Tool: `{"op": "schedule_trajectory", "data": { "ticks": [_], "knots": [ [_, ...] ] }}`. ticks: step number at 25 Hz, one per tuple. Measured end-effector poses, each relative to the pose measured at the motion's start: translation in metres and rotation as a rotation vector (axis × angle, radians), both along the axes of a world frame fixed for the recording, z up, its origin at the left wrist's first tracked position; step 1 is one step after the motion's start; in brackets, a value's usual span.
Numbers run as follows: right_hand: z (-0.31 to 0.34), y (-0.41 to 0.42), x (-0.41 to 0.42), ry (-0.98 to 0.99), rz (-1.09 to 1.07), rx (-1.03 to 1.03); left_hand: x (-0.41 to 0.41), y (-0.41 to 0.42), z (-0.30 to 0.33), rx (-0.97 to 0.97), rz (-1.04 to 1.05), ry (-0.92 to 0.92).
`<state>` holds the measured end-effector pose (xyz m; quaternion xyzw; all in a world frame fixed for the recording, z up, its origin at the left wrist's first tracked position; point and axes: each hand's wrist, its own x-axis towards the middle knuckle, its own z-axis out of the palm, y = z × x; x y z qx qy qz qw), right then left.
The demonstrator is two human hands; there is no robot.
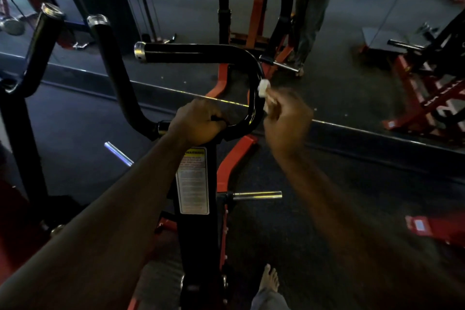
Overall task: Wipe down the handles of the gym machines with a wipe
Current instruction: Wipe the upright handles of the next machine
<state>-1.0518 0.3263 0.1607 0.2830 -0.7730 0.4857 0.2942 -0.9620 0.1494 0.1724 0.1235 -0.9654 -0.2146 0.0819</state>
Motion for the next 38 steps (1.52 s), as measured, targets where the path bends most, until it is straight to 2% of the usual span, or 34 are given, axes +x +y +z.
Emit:
{"op": "schedule_trajectory", "data": {
  "ticks": [2,5,8,11,13,15,17,19,22,24,27,30,33,36,38],
  "knots": [
    [-0.017,0.002,0.023,-0.171,0.037,-0.119,0.000,0.001,-0.001,-0.013,-0.009,0.001],
    [0.009,-0.007,0.005,-0.081,0.035,-0.060,-0.001,0.005,0.001,-0.039,-0.027,0.000],
    [0.047,-0.024,-0.025,0.065,0.129,-0.047,0.001,0.006,0.002,-0.053,-0.002,-0.008],
    [0.023,-0.009,-0.016,0.048,0.102,-0.069,0.001,0.007,0.002,-0.066,0.024,-0.035],
    [-0.015,0.008,0.009,-0.089,0.098,-0.122,-0.001,0.009,0.005,-0.041,0.041,-0.030],
    [-0.033,0.012,0.022,-0.319,0.147,-0.250,-0.001,0.011,0.007,-0.030,0.060,-0.025],
    [-0.024,-0.002,0.001,-0.424,0.127,-0.330,-0.002,0.011,0.006,-0.056,0.074,-0.040],
    [0.007,-0.020,-0.034,-0.470,0.144,-0.265,-0.003,0.011,0.006,-0.073,0.092,-0.068],
    [0.054,-0.040,-0.067,-0.689,0.473,-0.277,-0.005,0.012,0.004,-0.061,0.153,-0.095],
    [0.056,-0.035,-0.066,-0.810,0.567,-0.320,-0.006,0.013,0.003,-0.070,0.176,-0.092],
    [0.007,-0.005,-0.046,-1.073,0.606,-0.361,-0.008,0.017,0.006,-0.097,0.196,-0.094],
    [-0.040,0.011,-0.012,-1.249,0.778,-0.255,-0.010,0.020,0.008,-0.129,0.243,-0.097],
    [-0.034,-0.002,-0.024,-1.310,0.843,-0.320,-0.012,0.020,0.007,-0.159,0.279,-0.117],
    [0.001,-0.012,-0.075,-1.297,0.908,-0.545,-0.011,0.022,0.006,-0.165,0.284,-0.129],
    [0.005,-0.010,-0.092,-1.298,0.932,-0.558,-0.011,0.022,0.008,-0.149,0.308,-0.139]
  ]
}}
